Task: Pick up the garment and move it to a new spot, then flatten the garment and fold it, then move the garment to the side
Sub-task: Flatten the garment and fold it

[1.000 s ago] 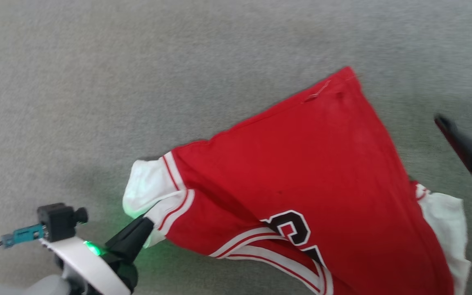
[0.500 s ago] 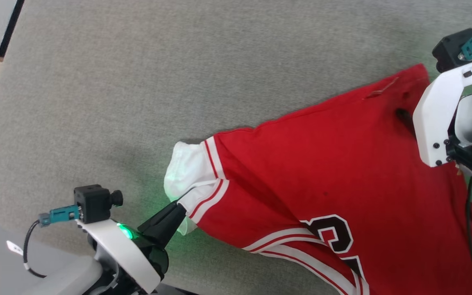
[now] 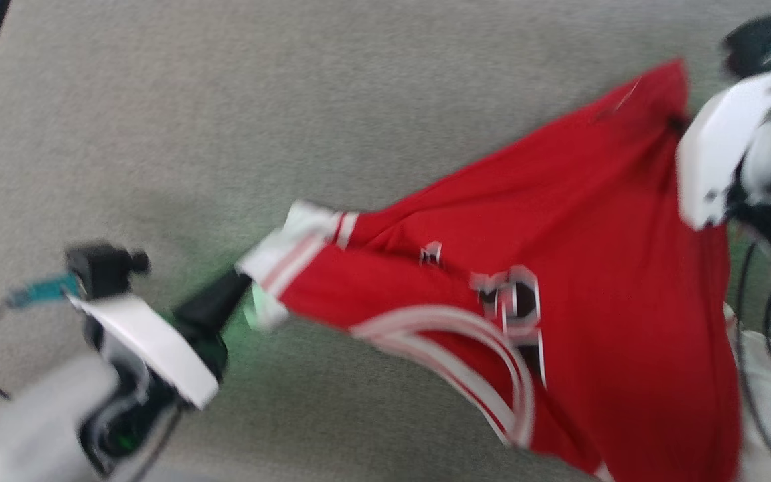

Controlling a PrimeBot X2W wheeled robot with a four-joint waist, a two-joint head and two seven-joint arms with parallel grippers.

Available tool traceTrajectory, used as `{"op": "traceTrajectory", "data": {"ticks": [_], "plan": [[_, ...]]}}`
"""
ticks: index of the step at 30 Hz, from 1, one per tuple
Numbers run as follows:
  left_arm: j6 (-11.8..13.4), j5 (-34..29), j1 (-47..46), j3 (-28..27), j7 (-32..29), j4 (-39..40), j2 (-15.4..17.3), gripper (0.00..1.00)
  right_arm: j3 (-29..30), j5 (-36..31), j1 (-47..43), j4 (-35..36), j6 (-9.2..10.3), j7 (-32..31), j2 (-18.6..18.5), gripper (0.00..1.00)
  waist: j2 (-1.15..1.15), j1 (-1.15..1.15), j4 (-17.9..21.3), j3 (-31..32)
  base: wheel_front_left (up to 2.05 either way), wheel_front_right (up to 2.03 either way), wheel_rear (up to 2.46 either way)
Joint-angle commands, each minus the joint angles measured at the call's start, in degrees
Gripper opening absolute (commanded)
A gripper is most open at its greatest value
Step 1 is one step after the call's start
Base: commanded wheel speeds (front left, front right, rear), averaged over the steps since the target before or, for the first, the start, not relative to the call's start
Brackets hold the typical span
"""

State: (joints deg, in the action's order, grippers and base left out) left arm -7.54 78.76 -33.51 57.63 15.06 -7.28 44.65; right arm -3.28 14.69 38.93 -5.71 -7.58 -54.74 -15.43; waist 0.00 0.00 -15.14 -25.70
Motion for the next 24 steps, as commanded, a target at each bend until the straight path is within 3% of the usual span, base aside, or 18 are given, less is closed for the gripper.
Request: {"op": "traceTrajectory", "data": {"ticks": [1,7,13,18,24], "plan": [[0.1,-0.2,-2.4,-0.5,0.1,-0.4,0.4,0.00,1.4,-0.8,1.8,0.0,0.16,1.9,0.5,0.00,0.00,0.00,2.0,1.1,0.00,0.00,0.00],[0.1,2.2,-15.5,-3.5,0.1,-2.4,3.3,0.00,9.3,-5.0,10.9,-1.3,0.15,9.8,3.3,0.00,0.00,0.00,7.6,-0.7,0.00,0.00,0.00],[0.1,7.8,-32.3,-10.7,-2.1,-8.7,5.8,0.00,17.9,-10.9,25.3,-5.2,0.18,17.5,7.9,0.00,0.00,0.00,13.0,-4.4,0.00,0.00,0.00],[0.2,9.3,-47.7,-17.6,-2.2,-17.7,5.3,0.00,23.3,-16.3,38.1,-8.8,0.30,25.7,10.2,0.00,0.00,0.00,15.6,-6.3,0.00,0.00,0.00],[0.2,10.8,-56.7,-20.4,-3.9,-20.3,3.8,0.00,26.7,-20.1,45.6,-13.5,0.34,32.2,11.4,0.00,0.00,0.00,16.1,-6.4,0.00,0.00,0.00]]}}
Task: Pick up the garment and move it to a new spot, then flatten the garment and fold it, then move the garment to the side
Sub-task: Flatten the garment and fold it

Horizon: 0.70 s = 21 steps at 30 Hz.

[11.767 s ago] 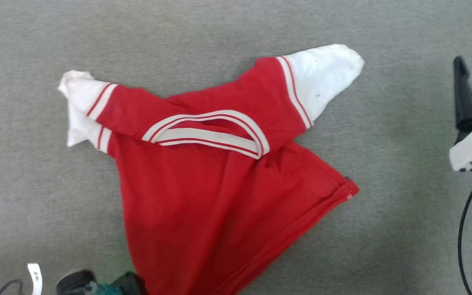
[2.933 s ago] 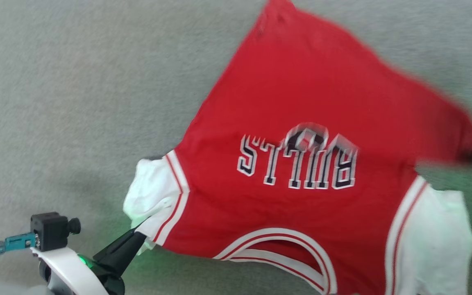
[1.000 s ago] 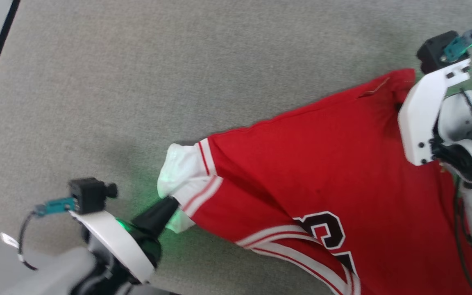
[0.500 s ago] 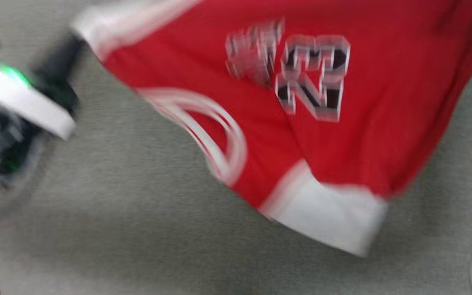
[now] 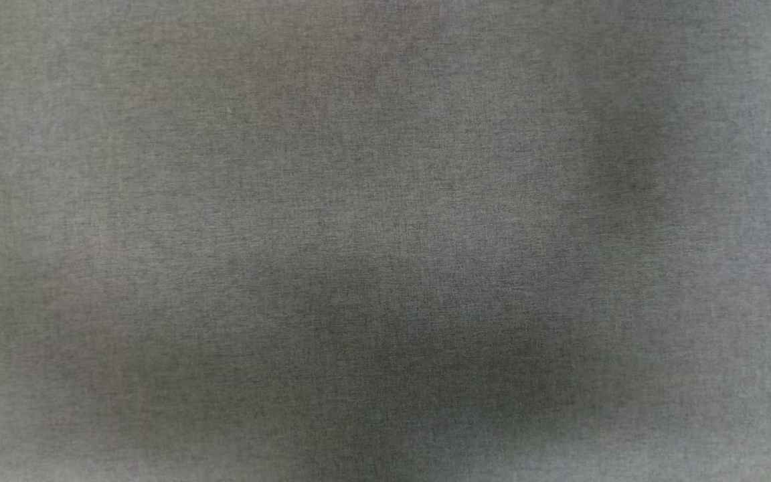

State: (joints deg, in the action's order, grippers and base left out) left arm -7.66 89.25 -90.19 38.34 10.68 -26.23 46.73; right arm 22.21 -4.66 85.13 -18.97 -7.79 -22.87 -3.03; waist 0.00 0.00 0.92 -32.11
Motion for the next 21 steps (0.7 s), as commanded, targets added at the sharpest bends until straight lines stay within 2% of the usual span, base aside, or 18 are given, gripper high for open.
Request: {"op": "traceTrajectory", "data": {"ticks": [1,5,11,12,16,21], "plan": [[0.3,0.6,-0.3,-1.1,0.0,-1.1,1.6,0.00,1.4,-1.2,-0.6,-1.2,0.56,1.2,-0.9,0.00,0.00,0.00,0.0,0.2,0.00,0.00,0.00],[0.3,1.0,5.5,0.9,-0.6,0.9,1.7,0.00,1.2,-1.8,-4.0,-5.4,0.55,2.8,-0.7,0.00,0.00,0.00,0.0,0.6,0.00,0.00,0.00],[0.3,2.4,24.2,3.1,2.9,7.9,3.2,0.00,-3.6,0.5,-16.5,-7.7,0.47,3.1,-1.0,0.00,0.00,0.00,-0.7,2.0,0.00,0.00,0.00],[0.3,2.7,31.5,3.4,3.8,9.7,2.8,0.00,-6.0,2.3,-22.4,-6.6,0.46,2.0,-1.3,0.00,0.00,0.00,-0.9,2.9,0.00,0.00,0.00],[0.3,1.9,44.9,1.7,4.6,14.1,1.1,0.00,-10.1,8.2,-35.4,-1.5,0.45,-1.7,-2.3,0.00,0.00,0.00,-1.3,4.8,0.00,0.00,0.00],[0.3,-1.7,61.5,-6.8,4.6,18.6,-2.8,0.00,-11.5,15.5,-53.0,10.0,0.45,-7.4,-4.1,0.00,0.00,0.00,-2.3,8.1,0.00,0.00,0.00]]}}
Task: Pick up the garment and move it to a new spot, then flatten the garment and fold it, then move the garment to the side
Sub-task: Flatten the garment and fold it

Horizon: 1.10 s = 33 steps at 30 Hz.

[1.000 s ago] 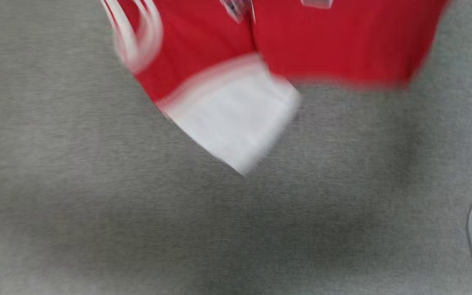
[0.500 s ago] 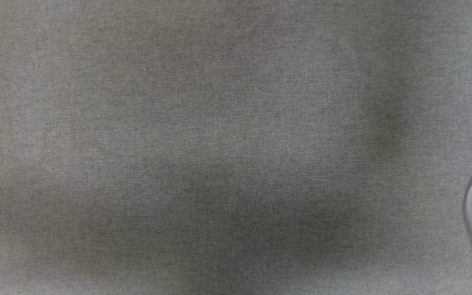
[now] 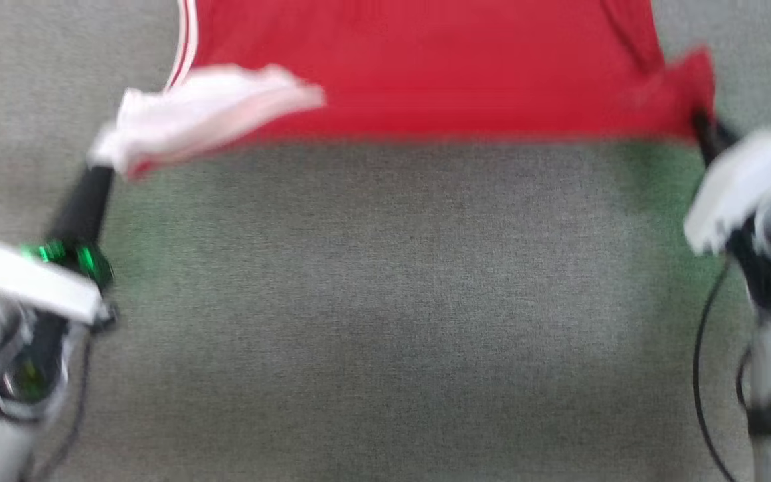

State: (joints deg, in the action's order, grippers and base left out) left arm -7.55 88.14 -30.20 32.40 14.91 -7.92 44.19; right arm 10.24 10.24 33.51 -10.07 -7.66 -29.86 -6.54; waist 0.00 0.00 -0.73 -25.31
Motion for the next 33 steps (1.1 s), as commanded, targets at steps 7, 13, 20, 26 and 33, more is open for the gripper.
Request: {"op": "traceTrajectory", "data": {"ticks": [7,13,20,26,33], "plan": [[0.1,-3.9,20.9,-7.4,0.4,9.8,-2.5,0.00,1.1,8.8,-21.7,15.1,0.31,-8.3,-1.9,0.00,0.00,0.00,-1.6,4.9,0.00,0.00,0.00],[0.1,-5.6,32.8,-11.1,0.4,16.4,-1.2,0.00,4.1,13.2,-34.1,24.5,0.31,-11.7,-0.5,0.00,0.00,0.00,-2.3,5.7,0.00,0.00,0.00],[0.1,-7.8,36.0,-12.7,0.4,21.3,0.4,0.00,4.9,14.8,-37.5,29.5,0.31,-12.3,0.7,0.00,0.00,0.00,-1.9,5.6,0.00,0.00,0.00],[0.1,-7.9,27.2,-9.3,0.1,22.0,3.6,0.00,2.7,13.9,-30.1,26.2,0.31,-11.2,0.4,0.00,0.00,0.00,-0.8,5.1,0.00,0.00,0.00],[0.1,-3.2,13.4,-5.9,-3.4,17.3,6.0,0.00,1.0,12.6,-17.3,18.2,0.24,-9.4,0.3,0.00,0.00,0.00,1.3,2.5,0.00,0.00,0.00]]}}
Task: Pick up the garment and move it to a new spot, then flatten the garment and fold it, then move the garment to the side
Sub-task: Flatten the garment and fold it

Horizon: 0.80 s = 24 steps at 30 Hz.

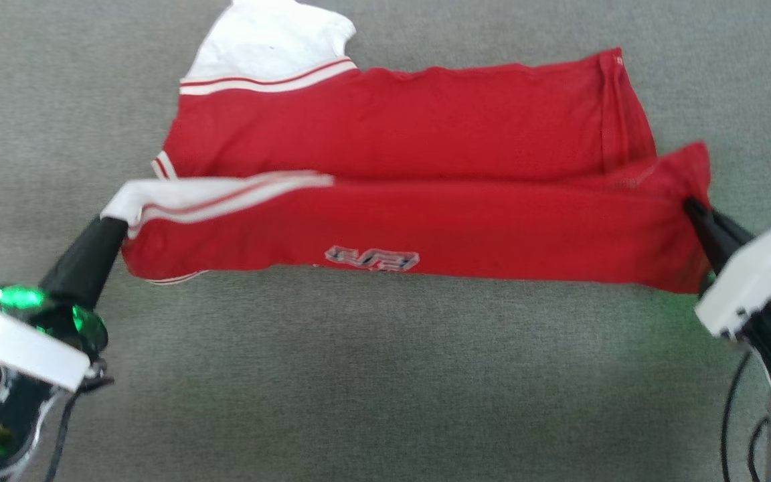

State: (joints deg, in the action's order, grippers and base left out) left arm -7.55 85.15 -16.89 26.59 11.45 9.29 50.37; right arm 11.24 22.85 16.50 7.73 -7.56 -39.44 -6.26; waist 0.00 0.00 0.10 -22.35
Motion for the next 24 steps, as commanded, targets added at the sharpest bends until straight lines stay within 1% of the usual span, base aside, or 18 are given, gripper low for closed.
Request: {"op": "traceTrajectory", "data": {"ticks": [1,5,7,10,11,12,13,14,15,16,20,23,24], "plan": [[0.1,0.1,-1.3,0.4,-0.7,-0.9,0.1,0.00,-0.3,-0.3,1.1,-1.1,0.15,0.5,0.3,0.00,0.00,0.00,0.7,-0.9,0.00,0.00,0.00],[0.1,1.6,-6.6,2.2,-2.5,-5.6,-0.6,0.00,-0.7,-1.7,6.2,-7.7,0.15,2.9,1.2,0.00,0.00,0.00,1.3,-2.7,0.00,0.00,0.00],[0.1,1.6,-8.5,3.3,-3.4,-8.5,-0.7,0.00,-0.9,-2.0,7.9,-11.0,0.15,4.3,1.6,0.00,0.00,0.00,1.6,-3.4,0.00,0.00,0.00],[0.1,2.3,-10.5,4.7,-3.8,-12.8,-1.8,0.00,-1.1,-2.2,9.7,-15.3,0.15,6.8,2.0,0.00,0.00,0.00,1.8,-4.0,0.00,0.00,0.00],[0.1,1.9,-11.0,5.2,-3.9,-14.3,-1.9,0.02,-1.3,-2.4,9.9,-16.6,0.15,7.6,2.2,0.00,0.00,0.00,1.8,-4.0,0.00,0.00,0.00],[0.1,1.6,-11.4,5.8,-4.0,-15.6,-2.1,0.22,-1.6,-2.4,10.0,-17.7,0.15,8.1,2.2,0.00,0.00,0.00,1.8,-4.0,0.00,0.00,0.00],[0.1,1.2,-11.8,6.4,-4.1,-16.8,-2.2,0.34,-2.1,-2.5,10.1,-18.7,0.15,8.6,2.2,0.00,0.00,0.00,1.8,-3.9,0.00,0.00,0.00],[0.1,0.7,-12.3,7.2,-4.1,-17.7,-2.1,0.42,-2.7,-2.7,10.2,-19.4,0.15,9.2,2.0,0.20,0.00,0.00,1.8,-3.8,0.00,0.00,0.00],[0.1,-0.3,-12.7,8.0,-3.9,-18.4,-1.6,0.75,-3.0,-3.1,10.3,-19.7,0.15,10.2,1.8,0.83,0.00,0.00,1.9,-3.7,0.00,0.00,0.00],[0.1,-1.6,-13.1,9.1,-3.7,-19.2,-1.0,1.00,-3.2,-3.2,10.4,-19.9,0.15,11.0,1.5,1.00,0.00,0.00,1.9,-3.5,0.00,0.00,0.00],[0.1,-5.5,-14.9,12.6,-1.6,-19.9,2.7,1.00,-3.7,-3.5,9.7,-19.4,0.14,13.2,0.3,1.00,0.00,0.00,1.8,-2.2,0.00,0.00,0.00],[0.1,-7.4,-15.7,15.3,-1.2,-18.9,7.2,1.00,-3.7,-3.1,8.5,-17.5,0.14,13.5,-0.4,1.00,0.00,0.00,1.7,-1.3,0.00,0.00,0.00],[0.1,-8.0,-16.0,16.5,-2.0,-18.0,8.6,1.00,-3.5,-3.0,8.0,-16.7,0.14,13.6,-0.6,1.00,0.00,0.00,1.6,-1.0,0.00,0.00,0.00]]}}
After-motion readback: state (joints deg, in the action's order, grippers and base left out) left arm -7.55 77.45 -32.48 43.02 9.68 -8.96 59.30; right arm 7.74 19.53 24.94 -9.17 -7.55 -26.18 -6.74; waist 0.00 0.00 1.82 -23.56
